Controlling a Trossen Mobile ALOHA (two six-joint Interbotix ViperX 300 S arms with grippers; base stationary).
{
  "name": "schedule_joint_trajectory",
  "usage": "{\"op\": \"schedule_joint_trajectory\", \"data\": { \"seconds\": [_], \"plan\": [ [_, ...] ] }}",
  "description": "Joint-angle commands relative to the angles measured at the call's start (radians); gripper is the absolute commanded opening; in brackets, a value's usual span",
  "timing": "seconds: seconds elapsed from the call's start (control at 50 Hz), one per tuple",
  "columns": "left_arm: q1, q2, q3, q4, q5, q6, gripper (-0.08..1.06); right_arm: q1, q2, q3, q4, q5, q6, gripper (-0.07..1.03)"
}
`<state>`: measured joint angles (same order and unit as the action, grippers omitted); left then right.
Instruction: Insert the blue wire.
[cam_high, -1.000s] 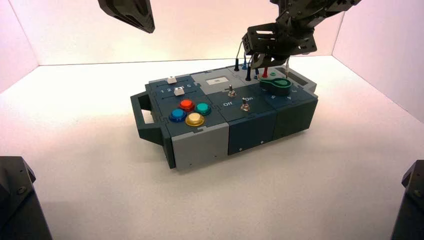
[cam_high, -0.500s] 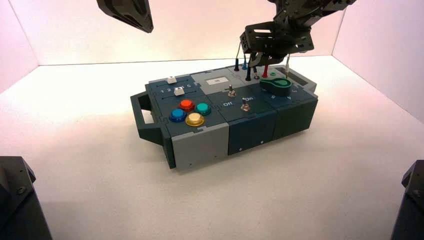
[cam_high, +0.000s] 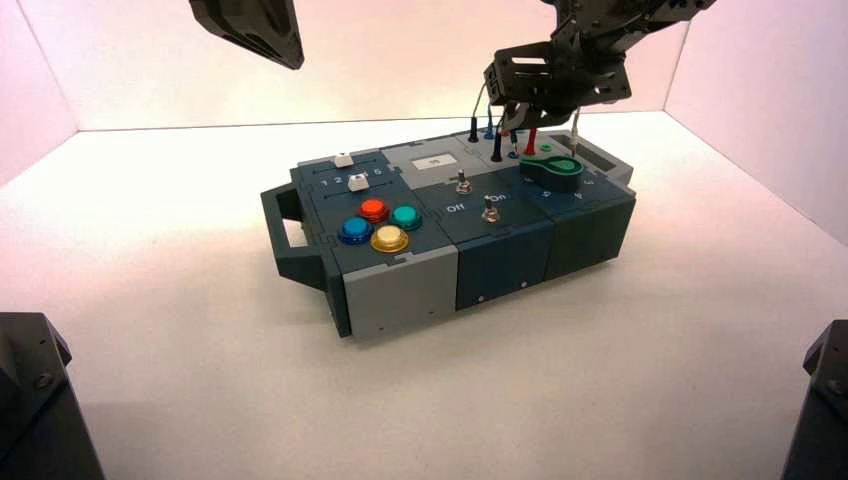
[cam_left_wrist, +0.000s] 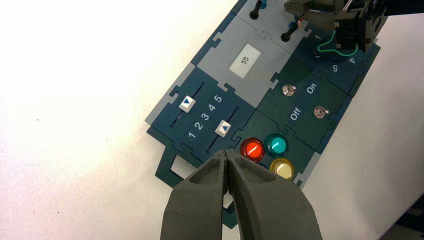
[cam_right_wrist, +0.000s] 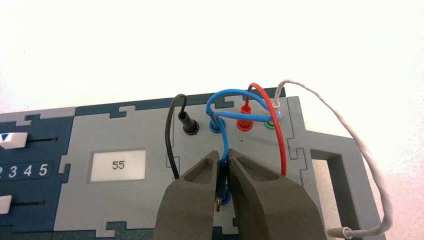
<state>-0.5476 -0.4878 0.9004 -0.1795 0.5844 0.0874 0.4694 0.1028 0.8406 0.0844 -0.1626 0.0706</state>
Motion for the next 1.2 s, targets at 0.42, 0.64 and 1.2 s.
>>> {"op": "schedule_joint_trajectory", "data": {
  "seconds": [0.42, 0.64, 1.2],
  "plan": [
    [0.006, -0.003, -0.006, 0.003, -0.008, 0.006, -0.03, -0.002, 0.003, -0.029, -0.003, -0.034, -0.003, -0.02],
    [0.006, -0.003, -0.003, 0.003, -0.008, 0.008, -0.03, -0.003, 0.012, -0.034, -0.009, -0.035, -0.005, -0.02],
    [0.014, -0.003, -0.003, 0.003, -0.009, 0.015, -0.03, -0.018, 0.017, -0.035, -0.017, -0.041, -0.015, -0.02]
  ]
}}
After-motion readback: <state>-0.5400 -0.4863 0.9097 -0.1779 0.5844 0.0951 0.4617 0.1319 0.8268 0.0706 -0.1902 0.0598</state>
